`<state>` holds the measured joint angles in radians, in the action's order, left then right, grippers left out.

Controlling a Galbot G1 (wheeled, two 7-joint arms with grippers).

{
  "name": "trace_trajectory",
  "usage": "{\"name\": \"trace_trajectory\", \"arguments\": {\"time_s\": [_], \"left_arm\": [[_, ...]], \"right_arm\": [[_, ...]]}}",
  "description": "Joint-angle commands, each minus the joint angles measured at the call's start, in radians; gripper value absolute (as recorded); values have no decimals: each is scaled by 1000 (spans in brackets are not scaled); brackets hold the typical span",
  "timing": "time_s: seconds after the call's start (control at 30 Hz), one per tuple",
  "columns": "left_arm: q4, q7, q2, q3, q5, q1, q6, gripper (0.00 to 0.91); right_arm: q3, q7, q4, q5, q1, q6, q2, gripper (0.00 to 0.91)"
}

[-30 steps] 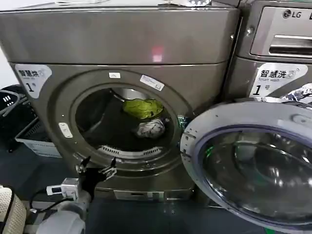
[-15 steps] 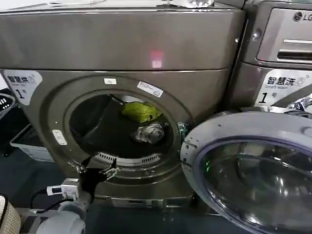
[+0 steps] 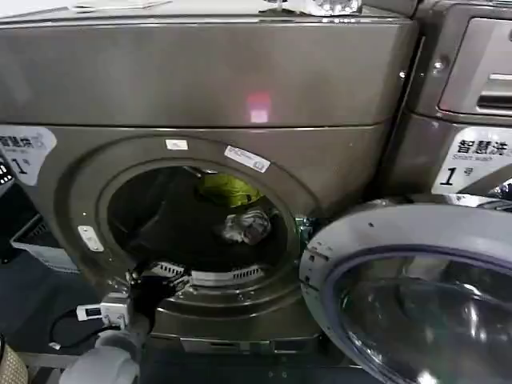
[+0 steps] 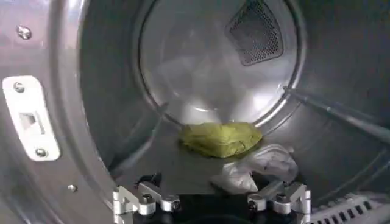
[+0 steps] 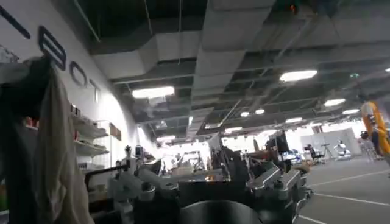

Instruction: Grasp the clothes from the dryer.

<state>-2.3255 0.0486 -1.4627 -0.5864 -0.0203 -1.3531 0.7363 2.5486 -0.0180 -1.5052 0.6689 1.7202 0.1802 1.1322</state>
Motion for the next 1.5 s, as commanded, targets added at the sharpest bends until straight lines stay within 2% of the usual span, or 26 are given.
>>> {"name": "trace_trajectory", "arguments": {"time_s": [0.03, 0.4, 0.63, 0.77, 1.03, 1.33, 1.43, 1.5], "left_arm": [[0, 0, -4, 3, 5, 1, 49, 907], [41, 0, -15, 19, 28, 23, 49, 907], [189, -48, -30, 62, 29, 197, 5, 907], [309, -56, -39, 89, 36, 319, -1, 907], [612, -81, -62, 128, 72, 534, -127, 907], [872, -39, -69, 129, 103, 699, -192, 907], [939, 46, -77, 126, 240, 735, -207, 907], [972, 236, -71, 117, 502, 748, -264, 907]], "right_arm": [[-4, 1, -5, 0, -1, 0, 2, 907], [1, 4, -1, 0, 5, -22, 4, 907], [3, 8, -5, 0, 9, -26, 2, 907], [-5, 7, -13, 0, 4, -26, 6, 907], [-15, 6, -18, -1, -1, -27, 9, 907], [-22, 2, -29, -1, -6, -26, 9, 907], [-22, 3, -31, -2, -5, -26, 8, 907], [-22, 3, -32, -2, -2, -26, 8, 907]]}}
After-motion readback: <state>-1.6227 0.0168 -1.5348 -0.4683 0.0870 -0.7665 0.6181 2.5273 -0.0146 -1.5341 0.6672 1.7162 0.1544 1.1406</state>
